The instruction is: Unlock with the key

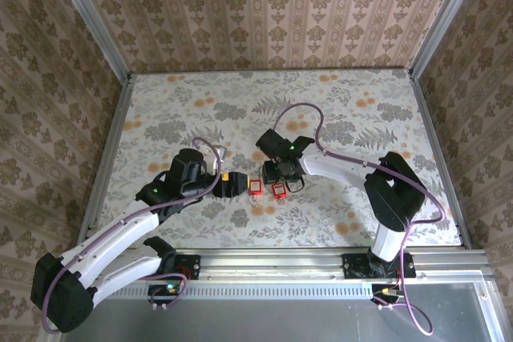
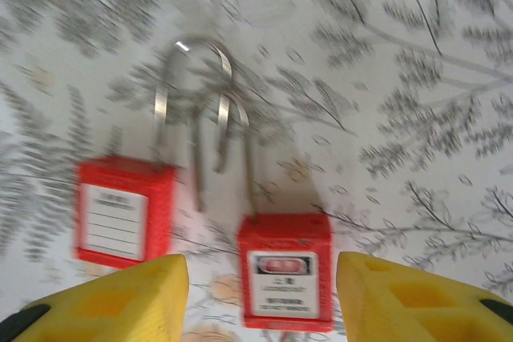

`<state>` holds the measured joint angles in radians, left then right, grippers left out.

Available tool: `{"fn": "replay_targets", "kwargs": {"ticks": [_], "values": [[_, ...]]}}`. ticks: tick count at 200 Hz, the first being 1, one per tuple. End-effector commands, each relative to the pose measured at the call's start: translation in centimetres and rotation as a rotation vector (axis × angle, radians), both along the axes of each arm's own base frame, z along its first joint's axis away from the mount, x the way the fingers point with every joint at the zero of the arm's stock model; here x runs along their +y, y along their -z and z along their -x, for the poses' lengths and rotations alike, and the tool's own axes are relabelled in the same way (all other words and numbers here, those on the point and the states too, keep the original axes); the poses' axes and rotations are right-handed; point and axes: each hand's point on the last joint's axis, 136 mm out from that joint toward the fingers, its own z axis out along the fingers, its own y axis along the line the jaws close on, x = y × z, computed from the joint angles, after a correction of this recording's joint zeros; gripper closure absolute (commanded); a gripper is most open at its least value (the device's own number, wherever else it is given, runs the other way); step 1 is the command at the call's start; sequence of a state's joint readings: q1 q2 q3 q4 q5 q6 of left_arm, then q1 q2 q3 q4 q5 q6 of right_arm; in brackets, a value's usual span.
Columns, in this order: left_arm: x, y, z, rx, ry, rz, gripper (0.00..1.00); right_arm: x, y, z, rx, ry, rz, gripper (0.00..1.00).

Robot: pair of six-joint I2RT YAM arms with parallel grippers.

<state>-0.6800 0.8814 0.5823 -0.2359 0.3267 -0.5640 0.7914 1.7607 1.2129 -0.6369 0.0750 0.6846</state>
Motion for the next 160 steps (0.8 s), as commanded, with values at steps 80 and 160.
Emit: {"fn": "replay_targets", "kwargs": {"ticks": [80,160], "values": [[-0.1,0.0,-0.1,-0.004,-0.003,0.000,0.10,-1.2,4.5,2.4,0.072,-0.024,0.129,0.48],[-0.2,0.0,-0.3,0.001,-0.002,-0.002,0.10,-1.2,5.1,2.5,0.075,-0.023,0.126,0.62]]}}
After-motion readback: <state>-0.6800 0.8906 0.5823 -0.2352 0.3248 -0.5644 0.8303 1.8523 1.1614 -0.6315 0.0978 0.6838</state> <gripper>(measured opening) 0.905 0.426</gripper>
